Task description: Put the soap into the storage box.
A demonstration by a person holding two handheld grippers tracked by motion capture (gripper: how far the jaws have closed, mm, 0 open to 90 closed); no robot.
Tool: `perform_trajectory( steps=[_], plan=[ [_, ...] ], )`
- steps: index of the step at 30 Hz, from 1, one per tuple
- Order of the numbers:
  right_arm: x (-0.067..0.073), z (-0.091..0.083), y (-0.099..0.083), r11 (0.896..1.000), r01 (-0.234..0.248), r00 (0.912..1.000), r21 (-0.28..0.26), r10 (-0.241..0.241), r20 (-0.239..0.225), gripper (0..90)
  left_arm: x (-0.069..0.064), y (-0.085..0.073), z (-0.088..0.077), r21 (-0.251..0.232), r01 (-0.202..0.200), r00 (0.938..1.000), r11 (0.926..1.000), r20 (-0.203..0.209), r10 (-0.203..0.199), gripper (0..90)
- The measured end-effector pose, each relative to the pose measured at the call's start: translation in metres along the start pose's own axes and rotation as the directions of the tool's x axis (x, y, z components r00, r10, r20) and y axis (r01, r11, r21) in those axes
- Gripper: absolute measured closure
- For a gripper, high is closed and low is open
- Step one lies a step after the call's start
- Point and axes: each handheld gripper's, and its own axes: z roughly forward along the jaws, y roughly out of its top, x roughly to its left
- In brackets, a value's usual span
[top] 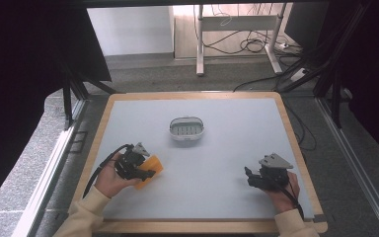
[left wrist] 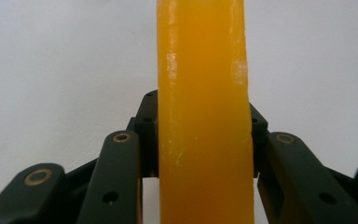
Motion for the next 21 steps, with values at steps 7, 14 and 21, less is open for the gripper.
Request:
perform_trajectory(
  steps=[7,14,21],
  plan=[
    [0.001,0.002,-0.001,1.000,-0.001,1.0000,0.012,0.001,0.007,18.3,0.000,0.006,-0.005,-0.017,-0.033,0.9994,0.9993,0.008,0.033,61.8],
    [0.002,0.003,-0.001,1.000,-0.012,0.9999,0.019,0.011,0.007,18.3,0.004,0.010,-0.006,-0.017,-0.049,0.9985,0.9987,0.022,0.049,61.9],
    [0.002,0.003,-0.002,1.000,-0.012,0.9999,0.018,0.012,0.001,18.4,0.003,0.018,-0.007,-0.023,-0.061,0.9976,0.9978,0.031,0.062,61.9]
  ],
)
